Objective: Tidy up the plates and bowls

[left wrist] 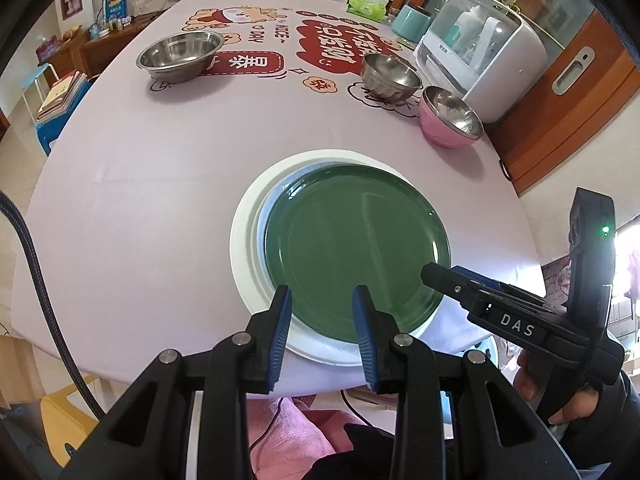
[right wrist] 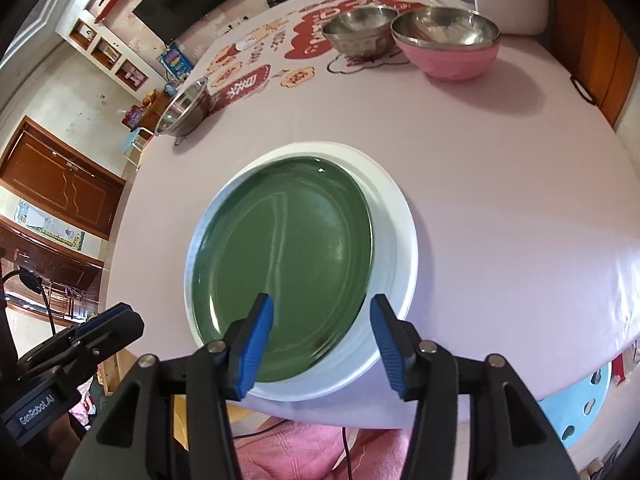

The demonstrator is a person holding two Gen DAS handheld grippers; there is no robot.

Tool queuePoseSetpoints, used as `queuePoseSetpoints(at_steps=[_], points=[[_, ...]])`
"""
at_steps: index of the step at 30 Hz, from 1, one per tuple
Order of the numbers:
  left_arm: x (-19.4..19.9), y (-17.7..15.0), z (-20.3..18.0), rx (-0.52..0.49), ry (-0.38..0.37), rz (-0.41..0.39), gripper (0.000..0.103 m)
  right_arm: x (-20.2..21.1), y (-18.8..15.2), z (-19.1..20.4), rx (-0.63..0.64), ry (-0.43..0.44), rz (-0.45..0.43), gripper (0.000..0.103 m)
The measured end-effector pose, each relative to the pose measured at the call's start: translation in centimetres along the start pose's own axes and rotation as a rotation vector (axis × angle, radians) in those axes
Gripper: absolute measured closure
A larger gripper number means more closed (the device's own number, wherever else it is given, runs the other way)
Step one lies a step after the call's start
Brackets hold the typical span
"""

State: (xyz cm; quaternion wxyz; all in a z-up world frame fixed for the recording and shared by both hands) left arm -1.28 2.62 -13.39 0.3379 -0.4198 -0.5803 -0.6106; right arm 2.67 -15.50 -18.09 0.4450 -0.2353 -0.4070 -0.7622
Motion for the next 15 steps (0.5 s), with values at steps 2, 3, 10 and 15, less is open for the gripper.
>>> queuePoseSetpoints(at_steps=[2, 3, 10, 15], points=[[0.2, -0.3, -0.1, 0.001, 0.002, -0.004, 0.073, 0.5, -0.2, 0.1, 0.012, -0.002, -0.012, 0.047], [0.3, -0.4, -0.1, 0.001, 0.003, -0.005, 0.072, 0.7, -0.4, 0.2, 0.018, -0.002, -0.018, 0.046], [1.1, -1.4, -0.4, -0.002, 0.011, -0.024, 0.071, 2.7, -1.4, 0.9, 0.060, -0.016, -0.079, 0.045], [1.5, -1.8, 0.3, 0.035, 0.014, -0.037, 0.067, 4.1, -2.1, 1.9, 0.107, -0.028, -0.123, 0.044]])
Point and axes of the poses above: each gripper's, at about its wrist camera, not at the fingertips, and x roughly against the way its jaws point, z to its left, y to its top, the point moved 1 cm from there along -x, roughly the way its jaws point, and after that the axes turned 11 degrees about y, right-handed, at the moved point
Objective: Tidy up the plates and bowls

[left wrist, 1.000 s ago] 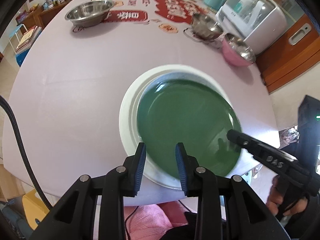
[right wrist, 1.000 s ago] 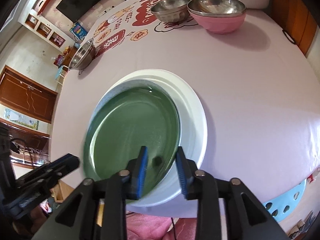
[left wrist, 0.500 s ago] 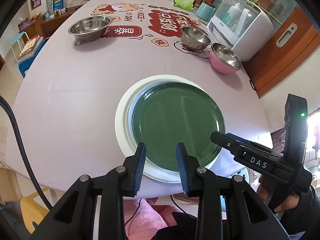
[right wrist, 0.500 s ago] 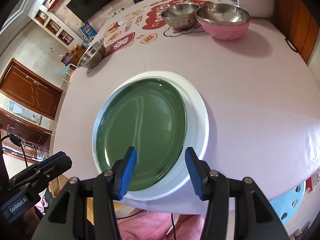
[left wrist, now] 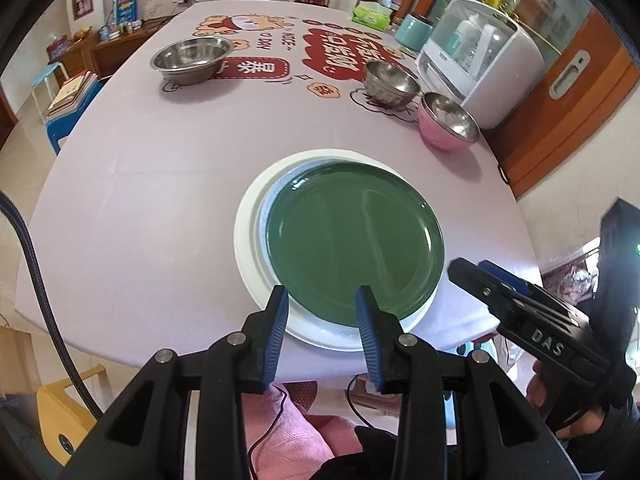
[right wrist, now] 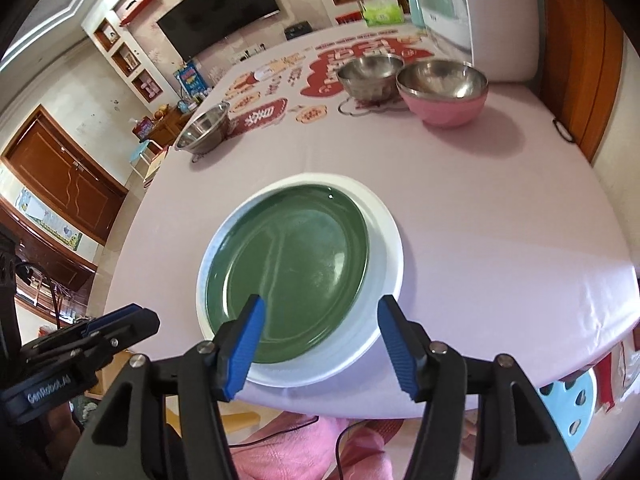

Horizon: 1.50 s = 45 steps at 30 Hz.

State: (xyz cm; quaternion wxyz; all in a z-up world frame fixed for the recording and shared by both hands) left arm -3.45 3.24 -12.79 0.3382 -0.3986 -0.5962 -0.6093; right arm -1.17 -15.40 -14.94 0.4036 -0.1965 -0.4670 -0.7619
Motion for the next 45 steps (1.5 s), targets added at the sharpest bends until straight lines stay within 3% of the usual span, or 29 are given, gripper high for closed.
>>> queuePoseSetpoints(at_steps=[4, 8, 14, 25, 32, 36, 45], points=[[0.6, -0.2, 0.8, 0.036, 0.009, -0.028, 0.063, 0.7, -0.2, 0.7, 0.035, -0.014, -0.028, 0.037], [1.4, 0.0, 1.8, 0.069, 0.038, -0.067, 0.057, 1.2, 0.3, 1.3, 0.069, -0.022, -0.063, 0.036], [2.3, 1.0, 4.0, 0.125, 0.057, -0.107, 0.055, 1.0, 1.7, 2.8, 0.120, -0.016, -0.098, 0.035], [2.5, 4.1, 10.0, 0.236, 0.111, -0.115, 0.045, -1.9, 4.9, 7.0, 0.188, 0.026, -0.128, 0.035], [1.7, 7.5, 14.4, 0.268, 0.137, -0.111, 0.045, -4.6, 7.2, 10.4, 0.227, 0.044, -0.133, 0.035], [1.5, 10.1, 16.8, 0.267, 0.150, -0.107, 0.036, -6.5, 8.8, 12.0, 0.232, 0.051, -0.139, 0.035], [1.3, 16.4, 21.3, 0.258, 0.140, -0.110, 0.029, -10.8, 12.5, 15.3, 0.199, 0.052, -0.127, 0.035]])
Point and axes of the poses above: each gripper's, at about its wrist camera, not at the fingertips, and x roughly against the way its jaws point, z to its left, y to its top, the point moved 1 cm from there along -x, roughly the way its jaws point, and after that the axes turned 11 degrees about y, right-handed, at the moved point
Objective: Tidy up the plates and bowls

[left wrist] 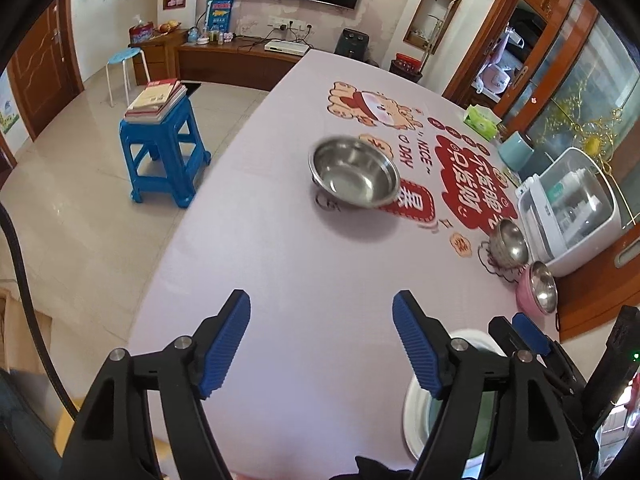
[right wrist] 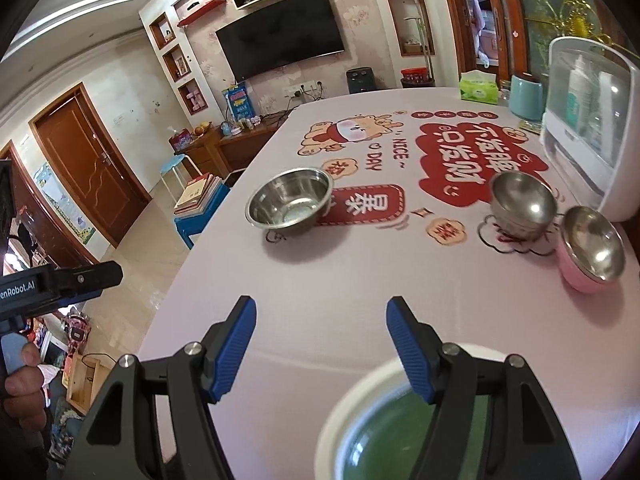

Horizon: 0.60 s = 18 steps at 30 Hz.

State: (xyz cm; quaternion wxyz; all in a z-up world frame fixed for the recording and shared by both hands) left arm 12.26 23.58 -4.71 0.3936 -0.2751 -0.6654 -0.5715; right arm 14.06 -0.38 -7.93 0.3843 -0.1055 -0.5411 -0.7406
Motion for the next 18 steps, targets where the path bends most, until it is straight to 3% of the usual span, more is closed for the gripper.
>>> queuePoseSetpoints(at_steps=[4, 18], points=[[-1.5, 3.2, 0.7, -0.020, 0.020, 0.018, 0.026, -1.9, 1.7, 0.9, -0.010, -0.009, -0.011, 0.035], [-8.9, 12.0, 0.9, -0.084, -0.032, 0.091, 0.023, -9.2, 7.5, 2.1, -0.044, -0.053, -0.005, 0.035]])
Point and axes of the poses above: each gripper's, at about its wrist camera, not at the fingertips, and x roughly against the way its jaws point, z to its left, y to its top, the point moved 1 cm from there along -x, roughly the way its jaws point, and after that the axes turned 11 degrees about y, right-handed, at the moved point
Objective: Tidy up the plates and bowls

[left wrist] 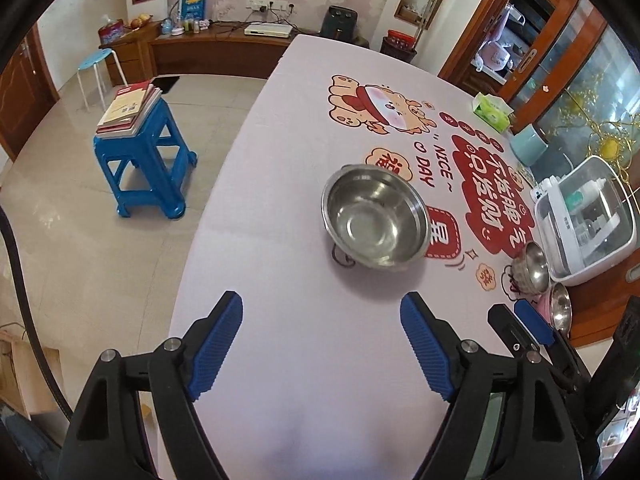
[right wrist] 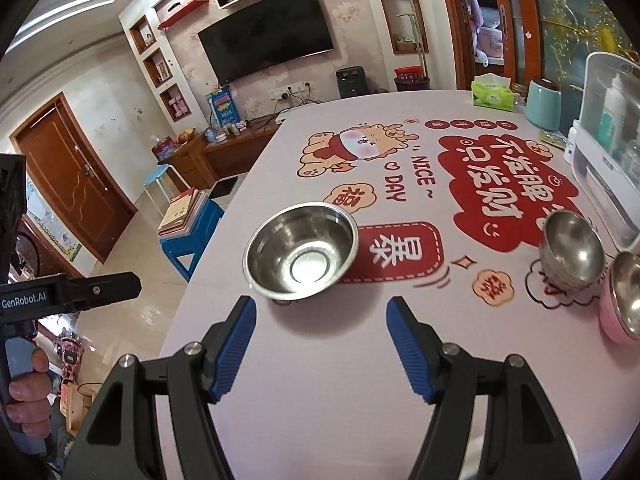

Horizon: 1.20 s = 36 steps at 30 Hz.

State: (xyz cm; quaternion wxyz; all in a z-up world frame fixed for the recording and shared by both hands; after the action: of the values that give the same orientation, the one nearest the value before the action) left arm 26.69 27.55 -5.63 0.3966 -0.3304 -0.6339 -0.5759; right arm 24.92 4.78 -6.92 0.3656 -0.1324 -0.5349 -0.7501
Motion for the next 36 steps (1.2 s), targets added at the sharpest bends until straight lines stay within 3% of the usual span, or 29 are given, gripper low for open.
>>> queuePoseSetpoints(at_steps=[15, 28, 36], points=[[-9.9, 6.2, -0.4, -0.013, -0.067, 0.058, 0.023, -8.2, 4.6, -1.1, -0.018, -0.051, 0.040, 0.035], [-15.1, 6.4, -3.0, -0.068, -0.139, 0.007, 0.023, -14.1, 3.6, -3.5, -0.045, -0.059, 0.177, 0.035], [-18.1, 5.7, -3.8, -0.039, -0.161, 0.043, 0.028, -15.6, 2.6, -4.9, -0.089, -0.059, 0.207, 0.041]])
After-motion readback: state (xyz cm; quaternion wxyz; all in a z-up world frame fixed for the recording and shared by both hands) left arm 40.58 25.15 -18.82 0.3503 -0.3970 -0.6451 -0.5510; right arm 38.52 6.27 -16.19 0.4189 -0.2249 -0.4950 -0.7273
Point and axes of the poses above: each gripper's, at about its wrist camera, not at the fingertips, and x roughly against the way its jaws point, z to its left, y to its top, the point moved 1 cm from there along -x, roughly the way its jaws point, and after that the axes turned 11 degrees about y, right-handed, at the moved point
